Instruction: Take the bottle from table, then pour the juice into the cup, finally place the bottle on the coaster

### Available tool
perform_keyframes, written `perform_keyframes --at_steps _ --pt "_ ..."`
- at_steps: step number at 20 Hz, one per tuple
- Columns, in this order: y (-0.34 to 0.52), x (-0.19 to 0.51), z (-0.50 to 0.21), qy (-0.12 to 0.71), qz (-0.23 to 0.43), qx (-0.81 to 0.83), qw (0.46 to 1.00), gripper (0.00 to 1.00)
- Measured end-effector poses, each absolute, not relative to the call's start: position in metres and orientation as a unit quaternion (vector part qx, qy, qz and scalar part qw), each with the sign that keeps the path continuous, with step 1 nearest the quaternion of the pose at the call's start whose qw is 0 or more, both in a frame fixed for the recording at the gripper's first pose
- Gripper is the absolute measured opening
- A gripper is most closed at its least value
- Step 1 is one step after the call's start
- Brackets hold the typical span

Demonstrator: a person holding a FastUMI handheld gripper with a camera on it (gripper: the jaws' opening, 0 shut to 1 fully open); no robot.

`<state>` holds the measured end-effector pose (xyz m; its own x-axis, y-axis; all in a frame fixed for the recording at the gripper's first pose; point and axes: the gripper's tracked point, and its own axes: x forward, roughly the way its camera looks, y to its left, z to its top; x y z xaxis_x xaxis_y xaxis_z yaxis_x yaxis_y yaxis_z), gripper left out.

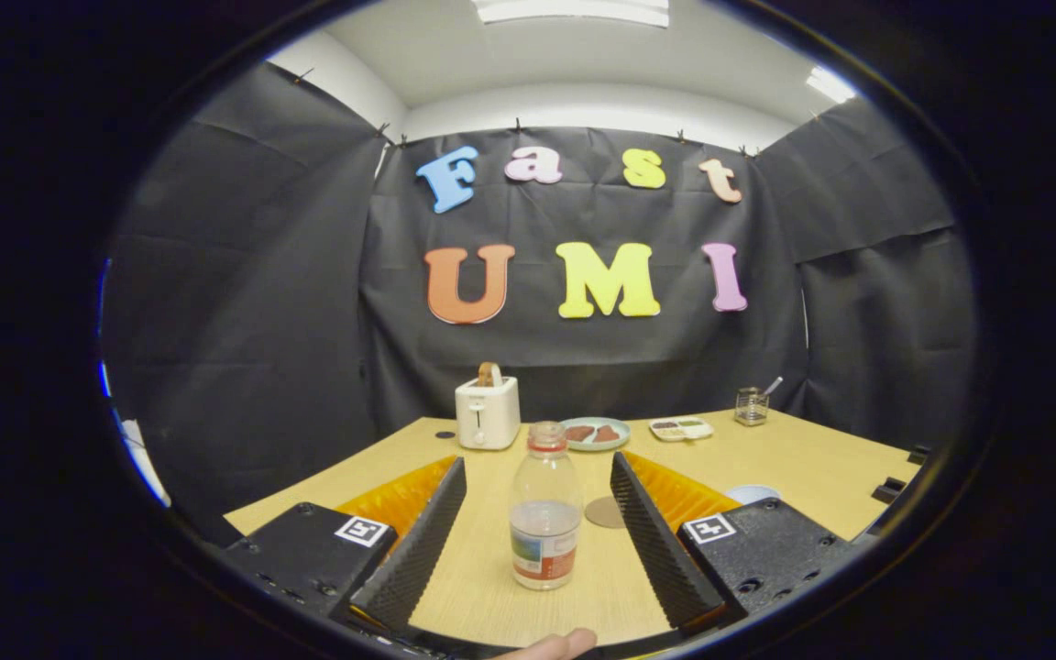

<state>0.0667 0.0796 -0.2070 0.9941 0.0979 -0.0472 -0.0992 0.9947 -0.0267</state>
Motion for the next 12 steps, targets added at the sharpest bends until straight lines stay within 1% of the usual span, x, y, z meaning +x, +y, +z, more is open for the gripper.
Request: perform_keyframes --at_steps 9,12 --pt "0.081 0.113 -0.288 0.065 0.036 -0.042 0.996 1.0" --pt "0.077 0.132 -0.301 0.068 0.014 -0.041 0.997 1.0"
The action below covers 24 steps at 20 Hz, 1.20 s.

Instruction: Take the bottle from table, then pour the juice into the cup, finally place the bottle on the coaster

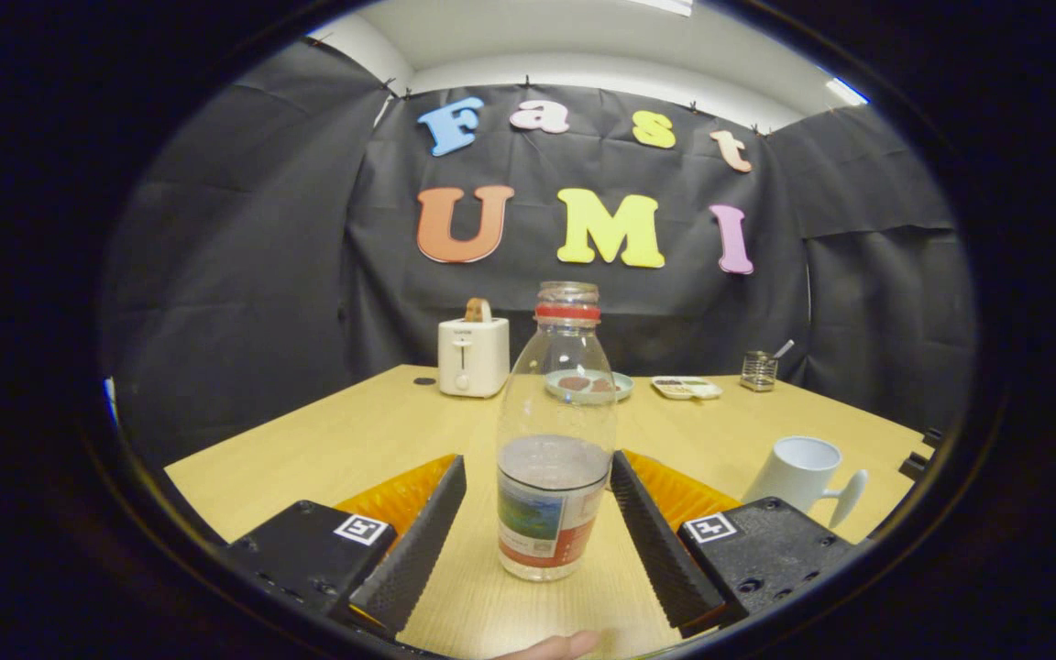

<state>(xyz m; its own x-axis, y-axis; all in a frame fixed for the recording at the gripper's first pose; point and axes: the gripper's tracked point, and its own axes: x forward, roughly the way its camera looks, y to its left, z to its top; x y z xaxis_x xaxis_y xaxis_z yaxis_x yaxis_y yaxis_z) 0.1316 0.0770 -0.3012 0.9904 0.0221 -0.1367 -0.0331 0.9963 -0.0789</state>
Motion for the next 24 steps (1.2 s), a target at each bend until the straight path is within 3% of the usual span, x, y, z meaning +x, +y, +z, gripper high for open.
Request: perform_keyframes --at_steps 3,4,13,24 --pt "0.072 0.154 -0.305 0.068 -0.011 -0.04 0.997 1.0" --pt "0.075 0.158 -0.306 0.064 -0.003 -0.031 0.997 0.81" --pt "0.074 0.154 -0.279 0.108 0.032 0.176 0.978 0.78" --pt "0.064 0.157 -0.259 0.115 0.051 0.44 0.889 0.78"
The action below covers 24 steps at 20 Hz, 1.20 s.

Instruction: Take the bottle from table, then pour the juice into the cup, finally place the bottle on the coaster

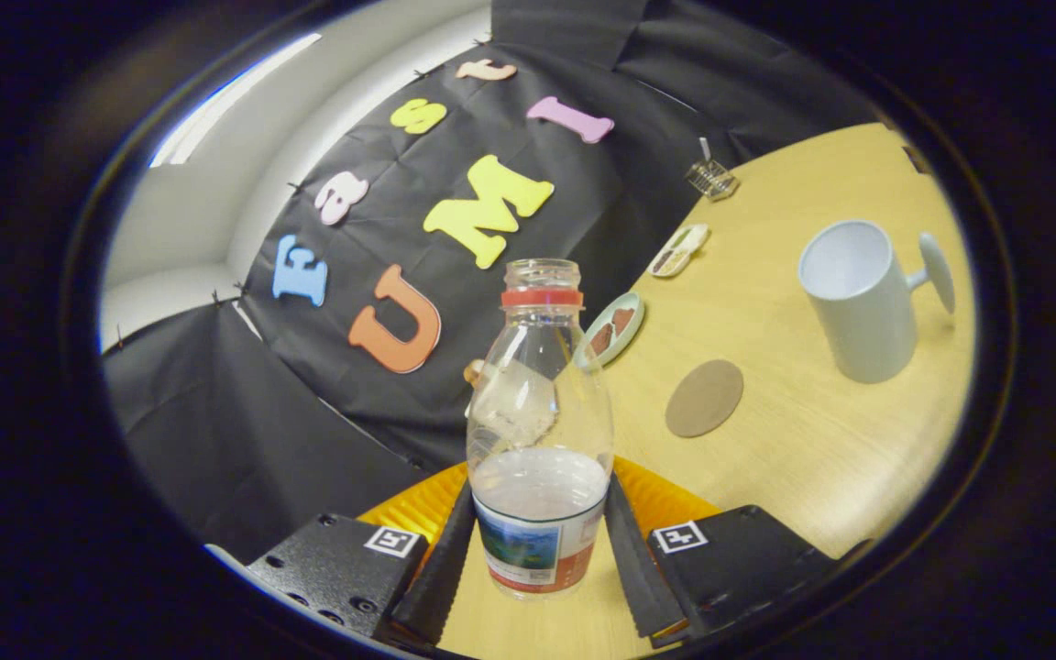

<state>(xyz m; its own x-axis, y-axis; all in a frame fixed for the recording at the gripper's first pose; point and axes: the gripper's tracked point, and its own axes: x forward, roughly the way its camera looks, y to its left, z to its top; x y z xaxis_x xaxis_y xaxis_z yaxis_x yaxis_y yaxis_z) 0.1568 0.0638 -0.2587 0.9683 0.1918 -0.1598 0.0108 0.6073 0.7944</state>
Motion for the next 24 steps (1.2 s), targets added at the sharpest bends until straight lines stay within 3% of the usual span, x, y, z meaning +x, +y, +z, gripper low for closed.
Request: perform_keyframes --at_steps 17,24 --pt "0.013 0.158 -0.242 0.115 0.038 0.631 0.766 0.78" --pt "-0.011 0.154 -0.219 0.079 0.055 0.708 0.7 0.77"
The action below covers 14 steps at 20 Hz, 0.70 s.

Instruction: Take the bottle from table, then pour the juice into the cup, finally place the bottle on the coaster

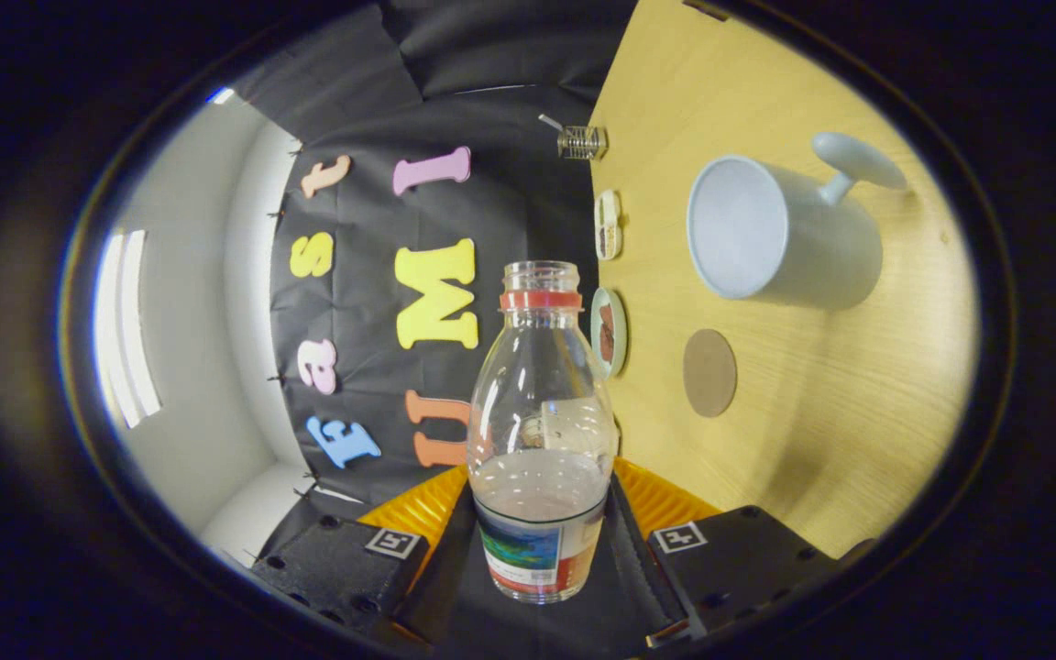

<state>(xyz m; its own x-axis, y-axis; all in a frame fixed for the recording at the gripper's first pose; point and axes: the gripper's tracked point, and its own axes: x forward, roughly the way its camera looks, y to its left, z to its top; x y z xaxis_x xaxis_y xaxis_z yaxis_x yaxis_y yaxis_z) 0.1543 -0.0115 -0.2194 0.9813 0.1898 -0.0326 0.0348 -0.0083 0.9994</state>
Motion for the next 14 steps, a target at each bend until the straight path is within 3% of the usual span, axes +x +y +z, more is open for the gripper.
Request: perform_keyframes --at_steps 14 --pt "-0.026 0.152 -0.215 0.078 0.056 0.744 0.661 0.77"
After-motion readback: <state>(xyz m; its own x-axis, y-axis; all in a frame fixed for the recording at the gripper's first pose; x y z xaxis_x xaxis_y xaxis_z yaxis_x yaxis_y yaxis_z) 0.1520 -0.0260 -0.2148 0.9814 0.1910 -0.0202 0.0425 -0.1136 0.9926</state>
